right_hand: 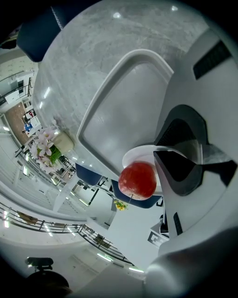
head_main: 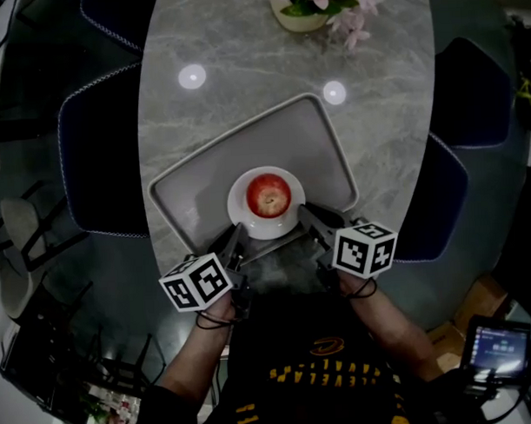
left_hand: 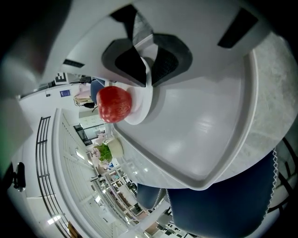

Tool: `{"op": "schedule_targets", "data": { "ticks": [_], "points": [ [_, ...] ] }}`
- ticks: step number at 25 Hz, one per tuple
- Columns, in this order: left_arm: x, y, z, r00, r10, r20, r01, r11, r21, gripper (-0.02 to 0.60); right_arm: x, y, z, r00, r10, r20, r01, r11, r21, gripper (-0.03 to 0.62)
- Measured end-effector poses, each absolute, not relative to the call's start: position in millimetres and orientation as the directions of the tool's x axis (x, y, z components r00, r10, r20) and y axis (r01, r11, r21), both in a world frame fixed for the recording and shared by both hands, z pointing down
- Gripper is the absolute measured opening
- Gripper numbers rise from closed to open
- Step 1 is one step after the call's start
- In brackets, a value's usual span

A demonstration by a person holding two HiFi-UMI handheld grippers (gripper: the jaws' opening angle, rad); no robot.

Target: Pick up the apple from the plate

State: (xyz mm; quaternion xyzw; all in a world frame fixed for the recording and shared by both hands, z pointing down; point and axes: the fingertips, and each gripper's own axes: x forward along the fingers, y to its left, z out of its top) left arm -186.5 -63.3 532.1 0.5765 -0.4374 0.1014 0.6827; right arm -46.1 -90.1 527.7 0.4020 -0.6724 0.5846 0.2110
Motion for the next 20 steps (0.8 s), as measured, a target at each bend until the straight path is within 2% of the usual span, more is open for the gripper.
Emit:
{"op": "schedule_targets", "data": {
  "ticks": [20],
  "points": [
    [-134.4,-32.7,524.0,0.627,-0.336,0.703,-0.667,0.233,0.707,0.041,3.2,-47.9,525.0,-0.598,-0.387,0.702,-0.754,-0.027,-0.657,0.043]
  ]
}}
